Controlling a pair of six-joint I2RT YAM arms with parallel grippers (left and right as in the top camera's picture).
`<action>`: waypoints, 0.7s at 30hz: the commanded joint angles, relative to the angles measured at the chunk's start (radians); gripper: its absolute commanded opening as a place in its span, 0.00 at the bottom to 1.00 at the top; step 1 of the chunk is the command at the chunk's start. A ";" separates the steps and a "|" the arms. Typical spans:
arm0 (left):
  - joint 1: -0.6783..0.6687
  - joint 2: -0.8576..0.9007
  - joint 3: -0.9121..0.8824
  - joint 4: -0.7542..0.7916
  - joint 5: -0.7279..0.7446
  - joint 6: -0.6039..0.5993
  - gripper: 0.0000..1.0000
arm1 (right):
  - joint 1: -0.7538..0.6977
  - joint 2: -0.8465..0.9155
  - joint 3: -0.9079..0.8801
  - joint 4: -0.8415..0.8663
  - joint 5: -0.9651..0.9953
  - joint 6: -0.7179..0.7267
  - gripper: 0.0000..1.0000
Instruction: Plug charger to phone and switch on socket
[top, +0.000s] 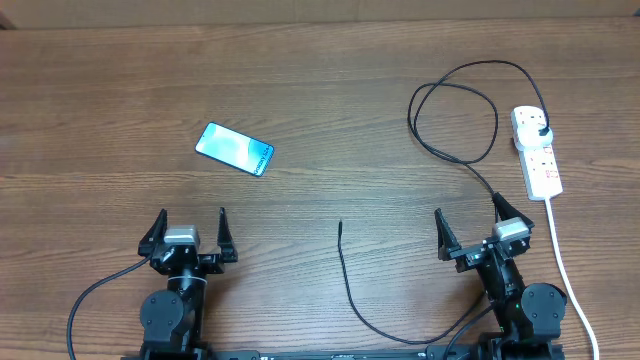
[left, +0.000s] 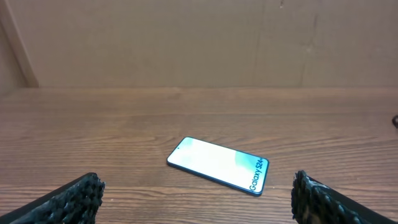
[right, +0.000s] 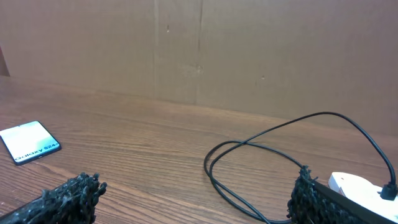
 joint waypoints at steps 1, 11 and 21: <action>0.010 -0.008 0.002 -0.006 0.026 -0.010 1.00 | 0.005 -0.010 -0.011 0.007 0.003 -0.001 1.00; 0.010 -0.006 0.113 -0.095 0.014 -0.006 1.00 | 0.005 -0.010 -0.011 0.007 0.003 -0.001 1.00; 0.010 0.150 0.259 -0.118 -0.012 -0.037 1.00 | 0.005 -0.010 -0.011 0.007 0.003 -0.001 1.00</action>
